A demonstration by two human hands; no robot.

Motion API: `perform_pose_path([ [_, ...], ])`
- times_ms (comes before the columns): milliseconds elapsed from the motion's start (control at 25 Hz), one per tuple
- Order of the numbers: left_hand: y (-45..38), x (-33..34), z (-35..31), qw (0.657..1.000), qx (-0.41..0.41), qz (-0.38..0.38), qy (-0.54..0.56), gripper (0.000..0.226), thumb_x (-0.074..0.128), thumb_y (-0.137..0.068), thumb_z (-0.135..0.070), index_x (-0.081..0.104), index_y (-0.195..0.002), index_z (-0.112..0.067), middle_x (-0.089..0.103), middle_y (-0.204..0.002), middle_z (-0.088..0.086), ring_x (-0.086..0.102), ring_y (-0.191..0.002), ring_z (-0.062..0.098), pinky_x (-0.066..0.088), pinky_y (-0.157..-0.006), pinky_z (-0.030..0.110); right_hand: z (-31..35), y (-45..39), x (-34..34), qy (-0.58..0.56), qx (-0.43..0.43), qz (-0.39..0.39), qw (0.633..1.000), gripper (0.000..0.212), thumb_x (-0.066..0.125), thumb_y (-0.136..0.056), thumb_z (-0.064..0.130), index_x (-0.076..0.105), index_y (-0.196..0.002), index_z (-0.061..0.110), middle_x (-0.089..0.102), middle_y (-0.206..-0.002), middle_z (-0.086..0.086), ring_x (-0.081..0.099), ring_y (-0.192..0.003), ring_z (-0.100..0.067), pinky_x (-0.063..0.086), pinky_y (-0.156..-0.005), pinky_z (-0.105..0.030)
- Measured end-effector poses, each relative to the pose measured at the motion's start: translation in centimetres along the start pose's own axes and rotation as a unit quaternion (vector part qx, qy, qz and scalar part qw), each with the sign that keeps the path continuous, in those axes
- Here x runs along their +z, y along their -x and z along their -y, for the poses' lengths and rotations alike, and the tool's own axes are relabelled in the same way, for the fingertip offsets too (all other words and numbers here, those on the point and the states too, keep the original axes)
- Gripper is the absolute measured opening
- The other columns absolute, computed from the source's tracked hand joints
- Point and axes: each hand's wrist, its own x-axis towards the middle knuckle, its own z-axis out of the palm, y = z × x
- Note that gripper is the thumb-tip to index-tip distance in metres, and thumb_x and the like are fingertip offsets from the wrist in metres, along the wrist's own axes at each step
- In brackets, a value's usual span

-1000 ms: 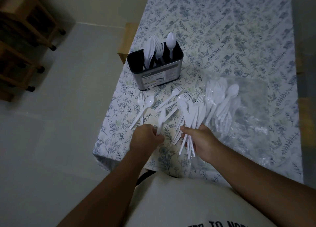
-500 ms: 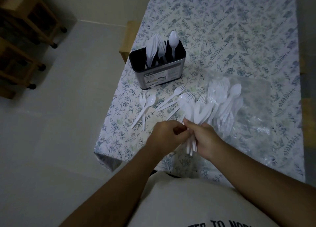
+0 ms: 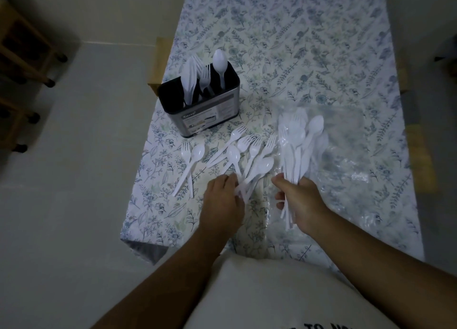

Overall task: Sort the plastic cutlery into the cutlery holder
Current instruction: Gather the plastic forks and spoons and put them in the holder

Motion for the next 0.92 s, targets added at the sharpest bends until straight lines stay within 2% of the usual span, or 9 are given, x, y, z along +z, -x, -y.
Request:
perform_pose_path([
  [80, -0.6, -0.5, -0.4, 1.0, -0.011, -0.012, 0.004, 0.045, 0.061, -0.088, -0.019, 0.054, -0.133, -0.014, 0.056, -0.123, 0.01, 0.048, -0.112, 0.025, 0.053, -0.092, 0.044, -0.3, -0.1, 0.0, -0.001, 0.009, 0.0, 1.0, 0.012, 0.072, -0.092, 0.021, 0.067, -0.098, 0.011, 0.062, -0.072, -0.006, 0.063, -0.063, -0.022, 0.053, -0.058, -0.034],
  [200, -1.9, -0.5, -1.6, 0.998, 0.035, 0.035, -0.026, 0.042, 0.064, -0.093, -0.032, 0.057, -0.133, -0.023, 0.053, -0.129, 0.009, 0.047, -0.118, 0.026, 0.053, -0.089, 0.038, -0.5, 0.0, 0.2, -0.003, 0.027, 0.019, 0.999, 0.017, 0.072, -0.093, 0.026, 0.067, -0.092, 0.01, 0.056, -0.067, -0.007, 0.057, -0.053, -0.022, 0.05, -0.052, -0.033],
  [320, -2.5, -0.5, -1.0, 1.0, 0.023, 0.011, -0.009, 0.018, 0.063, -0.096, -0.025, 0.068, -0.109, -0.013, 0.056, -0.112, 0.007, 0.054, -0.1, 0.019, 0.057, -0.084, 0.032, -0.7, 0.2, 0.0, 0.027, 0.03, 0.052, 0.998, 0.017, 0.073, -0.092, 0.022, 0.067, -0.099, 0.008, 0.054, -0.066, -0.004, 0.05, -0.051, -0.017, 0.046, -0.047, -0.029],
  [400, -2.7, -0.8, 0.3, 1.0, -0.02, -0.006, 0.022, 0.014, 0.063, -0.097, -0.023, 0.067, -0.101, -0.01, 0.057, -0.102, 0.003, 0.055, -0.089, 0.013, 0.054, -0.078, 0.026, -0.8, 0.2, -0.1, 0.033, 0.035, 0.06, 0.997, 0.015, 0.072, -0.092, 0.02, 0.066, -0.1, 0.009, 0.054, -0.07, -0.004, 0.049, -0.054, -0.017, 0.046, -0.048, -0.028],
  [480, -2.8, -1.3, 1.0, 0.994, -0.076, -0.025, 0.068, 0.013, 0.062, -0.098, -0.026, 0.065, -0.101, -0.013, 0.06, -0.097, 0.0, 0.059, -0.084, 0.011, 0.052, -0.073, 0.021, -0.8, 0.2, -0.2, 0.026, 0.04, 0.062, 0.997, 0.014, 0.071, -0.092, 0.017, 0.065, -0.101, 0.008, 0.053, -0.071, -0.005, 0.047, -0.055, -0.017, 0.044, -0.048, -0.029],
  [560, -2.8, -1.8, 0.8, 0.981, -0.126, -0.068, 0.129, 0.017, 0.063, -0.097, -0.03, 0.061, -0.108, -0.017, 0.061, -0.102, -0.002, 0.062, -0.088, 0.011, 0.053, -0.072, 0.019, -0.9, 0.2, -0.3, 0.023, 0.035, 0.071, 0.997, 0.013, 0.072, -0.092, 0.013, 0.064, -0.1, 0.008, 0.053, -0.072, -0.006, 0.047, -0.055, -0.017, 0.044, -0.049, -0.029],
  [640, -2.5, -2.2, 0.4, 0.983, -0.112, -0.098, 0.106, 0.026, 0.066, -0.095, -0.031, 0.06, -0.115, -0.016, 0.055, -0.108, -0.003, 0.057, -0.095, 0.011, 0.051, -0.078, 0.02, -0.9, 0.0, -0.3, 0.022, 0.027, 0.082, 0.996, 0.013, 0.073, -0.09, 0.012, 0.064, -0.099, 0.008, 0.056, -0.073, -0.007, 0.049, -0.055, -0.018, 0.046, -0.05, -0.03],
  [760, -1.4, -1.7, -0.4, 0.999, -0.031, -0.023, 0.002, 0.025, 0.068, -0.091, -0.033, 0.067, -0.104, -0.012, 0.06, -0.101, 0.002, 0.058, -0.089, 0.014, 0.055, -0.075, 0.026, -1.0, -0.1, -0.1, 0.011, 0.033, 0.094, 0.995, 0.006, 0.072, -0.091, 0.014, 0.067, -0.092, 0.011, 0.061, -0.072, -0.007, 0.054, -0.058, -0.019, 0.05, -0.055, -0.033],
  [920, -1.2, -0.9, -1.2, 0.994, -0.092, 0.053, -0.034, 0.029, 0.071, -0.088, -0.04, 0.071, -0.097, -0.013, 0.062, -0.094, 0.002, 0.063, -0.082, 0.017, 0.059, -0.074, 0.036, -1.3, -0.1, 0.3, -0.005, 0.021, 0.115, 0.993, 0.007, 0.071, -0.092, 0.01, 0.069, -0.087, 0.013, 0.066, -0.074, -0.007, 0.059, -0.064, -0.023, 0.052, -0.06, -0.036],
])
